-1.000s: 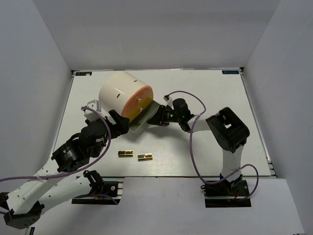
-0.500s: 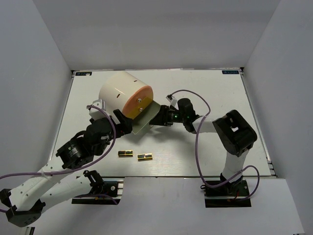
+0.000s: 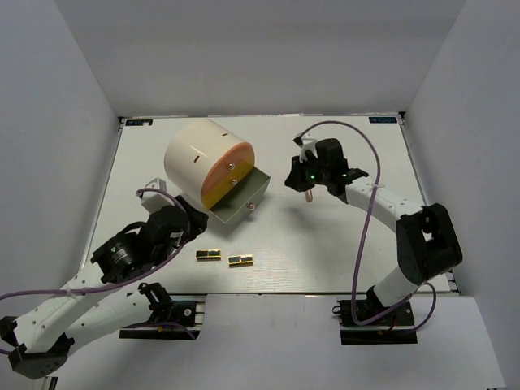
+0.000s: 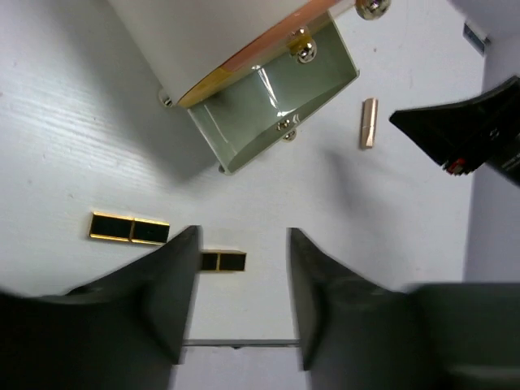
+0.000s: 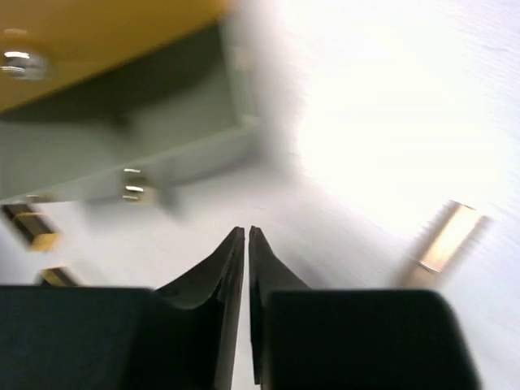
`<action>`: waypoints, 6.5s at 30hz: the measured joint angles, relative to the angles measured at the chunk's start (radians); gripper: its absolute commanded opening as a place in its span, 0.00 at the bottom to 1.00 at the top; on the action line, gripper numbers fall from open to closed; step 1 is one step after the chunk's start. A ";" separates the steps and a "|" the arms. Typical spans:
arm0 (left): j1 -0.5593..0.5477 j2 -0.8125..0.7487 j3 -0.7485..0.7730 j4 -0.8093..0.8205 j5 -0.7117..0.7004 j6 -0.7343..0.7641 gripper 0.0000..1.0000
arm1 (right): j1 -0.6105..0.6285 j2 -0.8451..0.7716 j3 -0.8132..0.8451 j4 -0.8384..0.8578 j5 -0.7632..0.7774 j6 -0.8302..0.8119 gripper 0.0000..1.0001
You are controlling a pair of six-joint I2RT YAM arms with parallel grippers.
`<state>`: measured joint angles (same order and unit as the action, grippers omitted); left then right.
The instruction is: Organize the makeup
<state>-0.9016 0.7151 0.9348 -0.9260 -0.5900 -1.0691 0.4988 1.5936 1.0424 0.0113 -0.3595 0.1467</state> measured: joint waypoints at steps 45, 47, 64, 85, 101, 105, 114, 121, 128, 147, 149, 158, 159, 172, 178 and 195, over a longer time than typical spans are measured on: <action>0.002 0.067 -0.295 -0.202 0.126 -0.598 0.98 | -0.194 0.433 0.375 -0.439 0.121 -0.319 0.01; 0.002 0.063 -0.315 -0.190 0.130 -0.606 0.98 | -0.198 0.419 0.375 -0.463 0.029 -0.347 0.00; 0.002 0.036 -0.345 -0.152 0.135 -0.623 0.98 | 0.020 0.153 0.420 -0.413 -0.520 -1.097 0.00; 0.002 0.044 -0.364 -0.128 0.139 -0.626 0.98 | 0.158 0.281 0.506 -0.571 -0.367 -1.868 0.31; 0.003 0.304 -0.325 0.021 0.134 -0.514 0.98 | 0.171 0.272 0.429 -0.518 -0.343 -1.797 0.28; 0.007 0.338 -0.304 0.078 0.131 -0.441 0.95 | 0.159 0.185 0.354 -0.462 -0.358 -1.670 0.17; 0.034 0.337 -0.307 0.071 0.139 -0.494 0.82 | 0.096 -0.183 0.003 -0.317 -0.413 -1.421 0.21; 0.045 0.263 -0.368 0.035 0.150 -0.712 0.80 | 0.069 -0.322 -0.163 -0.254 -0.422 -1.292 0.21; 0.074 0.250 -0.446 0.047 0.165 -0.844 0.81 | 0.037 -0.381 -0.208 -0.214 -0.426 -1.228 0.22; 0.179 0.401 -0.407 0.124 0.218 -0.888 0.74 | 0.009 -0.446 -0.287 -0.186 -0.438 -1.185 0.21; 0.186 0.423 -0.393 0.120 0.231 -0.887 0.74 | 0.006 -0.450 -0.295 -0.185 -0.440 -1.178 0.21; 0.221 0.473 -0.371 0.134 0.295 -0.869 0.67 | -0.002 -0.467 -0.321 -0.164 -0.444 -1.151 0.21; 0.224 0.486 -0.364 0.135 0.305 -0.861 0.66 | -0.002 -0.470 -0.321 -0.164 -0.444 -1.149 0.21; 0.259 0.603 -0.297 0.121 0.435 -0.763 0.44 | -0.014 -0.493 -0.336 -0.142 -0.453 -1.133 0.21; 0.259 0.542 -0.335 0.120 0.438 -0.758 0.33 | -0.016 -0.501 -0.339 -0.140 -0.455 -1.123 0.21; 0.245 0.309 0.024 -0.029 0.316 0.021 0.00 | -0.021 -0.519 -0.366 -0.135 -0.459 -1.122 0.21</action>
<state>-0.6567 1.0241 0.9585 -0.9554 -0.2737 -1.0477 0.4778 1.0748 0.6765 -0.1234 -0.8185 -0.9752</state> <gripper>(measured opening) 0.385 0.210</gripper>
